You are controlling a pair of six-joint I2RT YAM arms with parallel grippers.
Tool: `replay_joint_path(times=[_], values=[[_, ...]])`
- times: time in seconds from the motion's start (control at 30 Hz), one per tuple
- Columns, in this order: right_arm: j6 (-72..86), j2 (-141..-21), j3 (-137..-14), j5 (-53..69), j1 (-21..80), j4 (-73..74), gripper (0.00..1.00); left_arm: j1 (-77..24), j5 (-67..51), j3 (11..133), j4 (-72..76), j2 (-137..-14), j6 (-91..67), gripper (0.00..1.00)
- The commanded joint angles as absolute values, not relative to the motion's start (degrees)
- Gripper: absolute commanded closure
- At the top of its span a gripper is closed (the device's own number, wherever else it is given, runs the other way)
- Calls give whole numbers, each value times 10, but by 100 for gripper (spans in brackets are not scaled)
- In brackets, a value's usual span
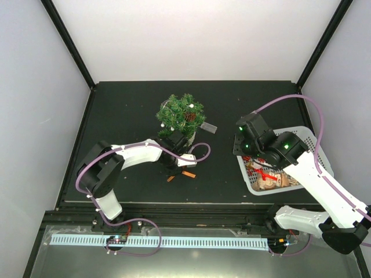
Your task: Decorate the small christmas tree
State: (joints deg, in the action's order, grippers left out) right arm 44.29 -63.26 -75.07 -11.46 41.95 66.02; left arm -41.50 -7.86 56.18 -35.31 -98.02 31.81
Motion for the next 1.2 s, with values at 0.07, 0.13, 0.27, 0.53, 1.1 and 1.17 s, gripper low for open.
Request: replay_joint_path(times=[0.07, 0.13, 0.27, 0.53, 1.1, 1.17], values=[[437, -633, -748, -116, 415, 658, 76, -419, -91, 567, -365, -989, 342, 86], [437, -634, -748, -115, 415, 657, 76, -419, -90, 566, -364, -988, 343, 90], [438, -634, -747, -114, 415, 654, 77, -419, -84, 566, -367, -977, 343, 96], [436, -631, -738, -111, 414, 638, 76, -418, -60, 577, -402, -911, 356, 98], [413, -646, -726, -86, 401, 582, 76, -356, 51, 493, -375, -510, 680, 98], [412, -652, -728, -82, 401, 578, 76, -323, 13, 473, -348, -476, 744, 98]])
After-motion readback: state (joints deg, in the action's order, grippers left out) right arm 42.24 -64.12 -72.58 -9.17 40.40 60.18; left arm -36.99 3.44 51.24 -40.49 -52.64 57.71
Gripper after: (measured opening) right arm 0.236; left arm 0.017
